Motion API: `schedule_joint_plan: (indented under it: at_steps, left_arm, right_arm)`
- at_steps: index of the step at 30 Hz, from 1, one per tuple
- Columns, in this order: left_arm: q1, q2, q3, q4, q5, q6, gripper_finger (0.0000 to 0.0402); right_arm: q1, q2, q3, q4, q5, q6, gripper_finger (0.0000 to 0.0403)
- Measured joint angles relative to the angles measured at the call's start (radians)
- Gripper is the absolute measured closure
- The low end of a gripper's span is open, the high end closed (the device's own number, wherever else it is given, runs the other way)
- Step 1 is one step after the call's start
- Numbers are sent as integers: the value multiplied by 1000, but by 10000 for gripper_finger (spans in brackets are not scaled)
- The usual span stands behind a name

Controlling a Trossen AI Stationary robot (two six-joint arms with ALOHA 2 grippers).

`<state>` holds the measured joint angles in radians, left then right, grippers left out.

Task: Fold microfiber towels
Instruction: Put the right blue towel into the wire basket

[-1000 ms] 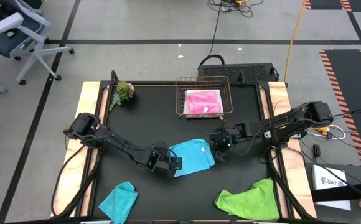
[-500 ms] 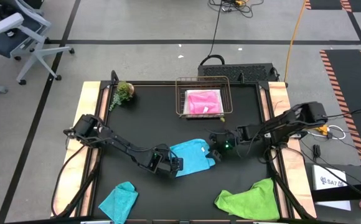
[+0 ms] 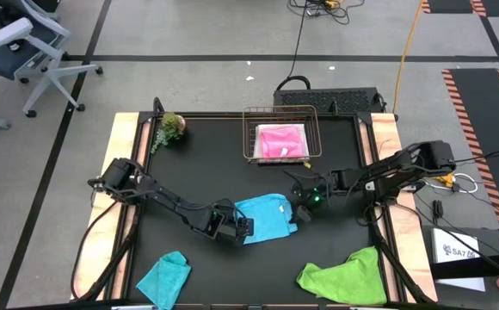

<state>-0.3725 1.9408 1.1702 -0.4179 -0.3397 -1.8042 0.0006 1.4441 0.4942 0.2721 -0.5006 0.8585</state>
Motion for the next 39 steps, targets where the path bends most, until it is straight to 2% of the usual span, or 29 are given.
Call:
schedule_joint_plan:
  at_steps: [6,10,19,34,39]
  left_arm:
    - [0,1,-1,4,-2,2,165]
    - [1,1,-1,4,-2,2,165]
    - [24,1,-1,13,9,32,165]
    - [64,2,-1,37,6,103,165]
    - [80,2,-1,37,4,122,165]
  right_arm:
    - [0,-2,4,-178,18,-61,170]
    - [0,-2,2,-179,69,-71,170]
    - [-1,17,1,-47,205,-53,170]
    - [1,144,1,200,189,19,170]
    - [1,167,4,215,189,19,186]
